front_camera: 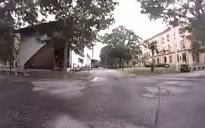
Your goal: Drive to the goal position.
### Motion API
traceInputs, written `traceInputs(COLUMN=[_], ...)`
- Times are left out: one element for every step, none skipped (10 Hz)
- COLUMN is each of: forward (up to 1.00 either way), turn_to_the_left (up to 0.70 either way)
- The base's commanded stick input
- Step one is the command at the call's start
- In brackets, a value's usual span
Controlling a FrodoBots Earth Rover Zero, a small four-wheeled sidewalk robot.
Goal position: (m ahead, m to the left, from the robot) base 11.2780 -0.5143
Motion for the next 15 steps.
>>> traceInputs(forward=[0.70,0.70,0.70,0.70,0.70,0.70,0.70,0.70,0.70,0.70,0.70,0.70,0.70,0.70,0.70], turn_to_the_left=[0.00,0.00,0.00,0.00,0.00,0.00,0.00,0.00,0.00,0.00,0.00,0.00,0.00,0.00,0.00])
